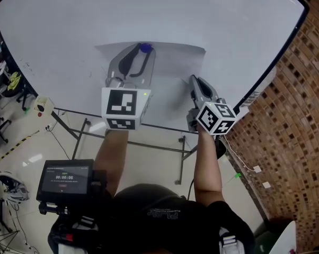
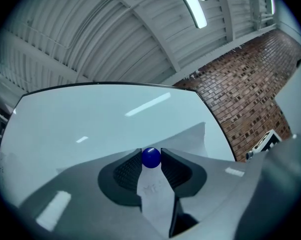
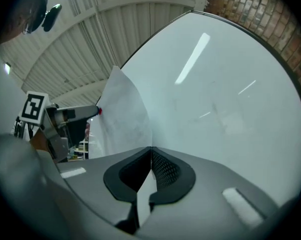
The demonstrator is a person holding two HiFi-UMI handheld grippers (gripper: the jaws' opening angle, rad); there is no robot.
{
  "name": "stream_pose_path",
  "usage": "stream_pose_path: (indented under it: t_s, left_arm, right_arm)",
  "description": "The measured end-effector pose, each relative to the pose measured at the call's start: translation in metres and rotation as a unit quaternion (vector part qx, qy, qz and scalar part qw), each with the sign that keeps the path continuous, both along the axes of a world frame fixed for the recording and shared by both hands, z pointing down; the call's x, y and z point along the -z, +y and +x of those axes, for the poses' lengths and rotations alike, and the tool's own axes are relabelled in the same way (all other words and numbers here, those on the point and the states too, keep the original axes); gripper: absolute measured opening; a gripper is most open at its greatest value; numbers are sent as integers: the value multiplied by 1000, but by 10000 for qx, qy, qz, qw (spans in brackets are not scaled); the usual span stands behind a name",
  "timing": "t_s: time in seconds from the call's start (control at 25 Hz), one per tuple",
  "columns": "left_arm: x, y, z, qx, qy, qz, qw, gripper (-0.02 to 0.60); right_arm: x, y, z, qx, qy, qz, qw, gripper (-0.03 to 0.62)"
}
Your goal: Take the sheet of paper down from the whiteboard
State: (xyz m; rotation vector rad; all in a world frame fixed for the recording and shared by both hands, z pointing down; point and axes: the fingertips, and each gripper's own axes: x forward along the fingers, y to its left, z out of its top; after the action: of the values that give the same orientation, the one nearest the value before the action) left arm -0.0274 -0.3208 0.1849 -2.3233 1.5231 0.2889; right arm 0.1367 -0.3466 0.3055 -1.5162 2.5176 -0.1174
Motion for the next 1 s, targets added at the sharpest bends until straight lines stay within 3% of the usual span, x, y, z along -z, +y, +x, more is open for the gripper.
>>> stream_pose_path:
  t_s: [0.24, 0.52, 1.0]
  left_arm:
    - [12, 19, -11, -137, 262, 45, 9996, 121]
    - [-5, 13, -19, -126, 293, -330, 9989, 121]
    - [-13, 17, -24, -357, 406, -564, 9969, 121]
  right_arm:
    - [-19, -5, 9, -414, 522, -88, 9977, 14]
    - [-35, -4, 21, -697, 738, -228, 9946, 14]
    - [-41, 1, 32, -890, 761, -234, 9928, 14]
